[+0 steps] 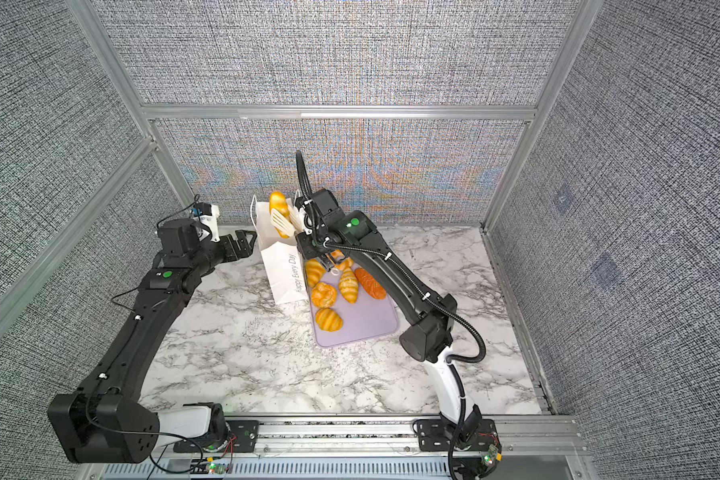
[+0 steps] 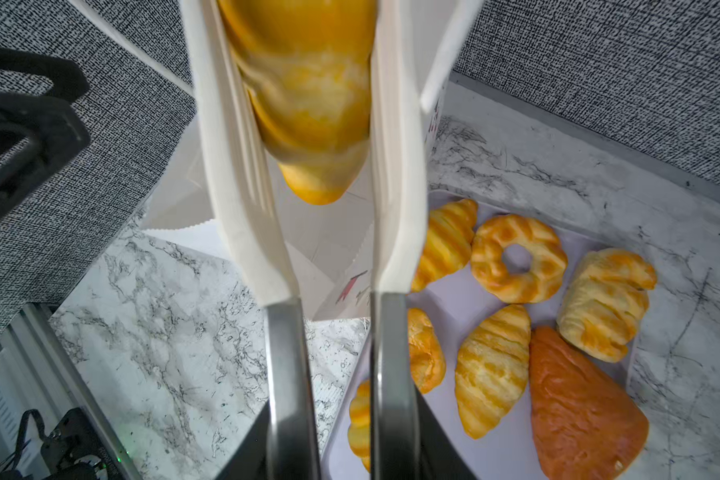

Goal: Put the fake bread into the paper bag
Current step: 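Open the tongs with the right gripper to drop the roll into the bag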

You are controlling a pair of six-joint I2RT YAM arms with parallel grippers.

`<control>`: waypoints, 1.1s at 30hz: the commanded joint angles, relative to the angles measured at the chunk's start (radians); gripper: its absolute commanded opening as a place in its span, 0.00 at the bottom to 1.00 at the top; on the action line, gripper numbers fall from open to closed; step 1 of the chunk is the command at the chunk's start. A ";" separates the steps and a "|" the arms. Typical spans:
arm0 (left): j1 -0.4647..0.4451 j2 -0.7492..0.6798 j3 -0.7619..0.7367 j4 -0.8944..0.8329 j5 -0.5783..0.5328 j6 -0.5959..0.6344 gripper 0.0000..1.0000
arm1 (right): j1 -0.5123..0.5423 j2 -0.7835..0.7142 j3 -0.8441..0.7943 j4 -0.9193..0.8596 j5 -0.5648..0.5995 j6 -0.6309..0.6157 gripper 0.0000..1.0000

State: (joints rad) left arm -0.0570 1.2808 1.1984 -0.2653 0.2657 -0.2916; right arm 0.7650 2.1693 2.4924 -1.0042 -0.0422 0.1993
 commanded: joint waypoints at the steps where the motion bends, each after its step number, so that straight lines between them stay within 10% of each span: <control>1: 0.001 -0.016 -0.013 0.047 0.026 -0.004 0.99 | 0.000 0.000 0.015 -0.002 0.013 -0.008 0.38; 33: 0.000 -0.042 -0.028 0.073 0.067 0.004 0.99 | 0.027 -0.026 0.050 -0.030 -0.020 -0.048 0.57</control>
State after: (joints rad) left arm -0.0578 1.2400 1.1584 -0.2115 0.3241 -0.2989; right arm 0.7879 2.1677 2.5431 -1.0504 -0.0380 0.1684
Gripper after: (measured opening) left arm 0.991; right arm 0.572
